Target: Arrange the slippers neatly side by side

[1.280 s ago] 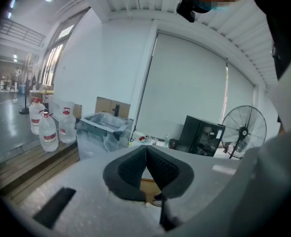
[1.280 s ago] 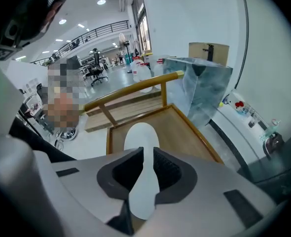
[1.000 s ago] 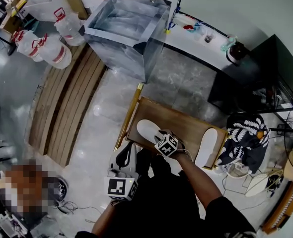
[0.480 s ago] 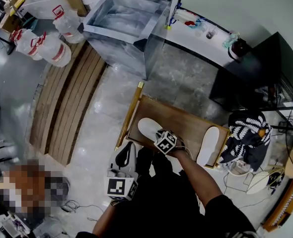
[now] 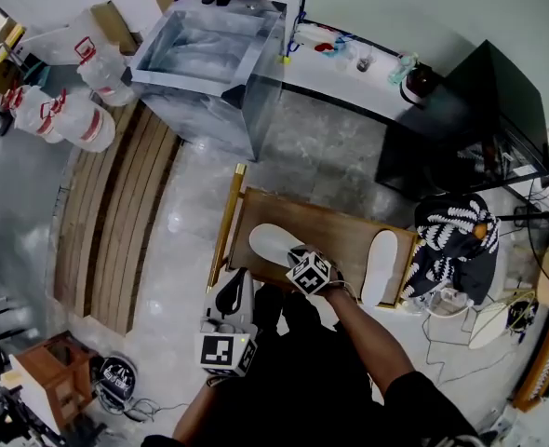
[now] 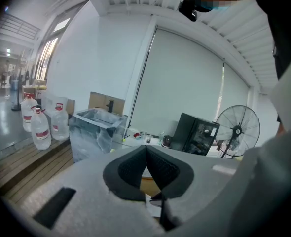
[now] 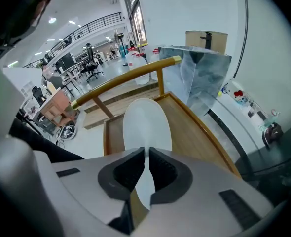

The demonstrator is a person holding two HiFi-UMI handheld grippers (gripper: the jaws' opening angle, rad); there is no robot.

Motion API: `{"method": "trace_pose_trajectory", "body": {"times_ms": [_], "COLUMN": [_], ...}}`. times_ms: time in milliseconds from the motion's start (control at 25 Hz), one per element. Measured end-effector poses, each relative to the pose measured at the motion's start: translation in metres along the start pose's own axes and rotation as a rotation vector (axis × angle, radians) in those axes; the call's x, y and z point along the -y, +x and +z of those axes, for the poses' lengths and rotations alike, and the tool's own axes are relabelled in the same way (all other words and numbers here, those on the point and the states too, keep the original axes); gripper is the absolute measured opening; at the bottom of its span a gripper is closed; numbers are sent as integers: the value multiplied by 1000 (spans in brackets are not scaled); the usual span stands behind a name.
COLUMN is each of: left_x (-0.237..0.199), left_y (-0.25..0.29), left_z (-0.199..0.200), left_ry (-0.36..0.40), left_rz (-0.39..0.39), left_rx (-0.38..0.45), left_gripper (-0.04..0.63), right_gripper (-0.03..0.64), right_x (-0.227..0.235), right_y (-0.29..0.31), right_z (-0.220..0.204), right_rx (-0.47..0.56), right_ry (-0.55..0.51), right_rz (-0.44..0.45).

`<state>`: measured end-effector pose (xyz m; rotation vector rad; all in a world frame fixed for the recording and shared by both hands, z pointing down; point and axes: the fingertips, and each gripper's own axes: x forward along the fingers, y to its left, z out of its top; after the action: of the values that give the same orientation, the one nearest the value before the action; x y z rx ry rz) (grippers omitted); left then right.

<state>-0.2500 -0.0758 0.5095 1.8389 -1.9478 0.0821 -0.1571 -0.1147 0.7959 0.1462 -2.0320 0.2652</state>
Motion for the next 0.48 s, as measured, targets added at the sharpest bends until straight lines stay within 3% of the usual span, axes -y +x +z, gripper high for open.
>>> {"method": "trace_pose_trajectory", "body": {"times_ms": [200,480], "left_x": [21,59], "left_y": [9,25], "left_z": [4,2], "left_ry": [25,78], "left_rz": [-69,-190], "left_rx": [-2,-19], "left_gripper": [17,17], "right_gripper": [32,31], "right_x": [12,42], "right_y": [-22,-53], "right_z": [-11,-53], "right_rx": [32,128], "right_ry": [97,480], "right_rz": [-42,-75]}}
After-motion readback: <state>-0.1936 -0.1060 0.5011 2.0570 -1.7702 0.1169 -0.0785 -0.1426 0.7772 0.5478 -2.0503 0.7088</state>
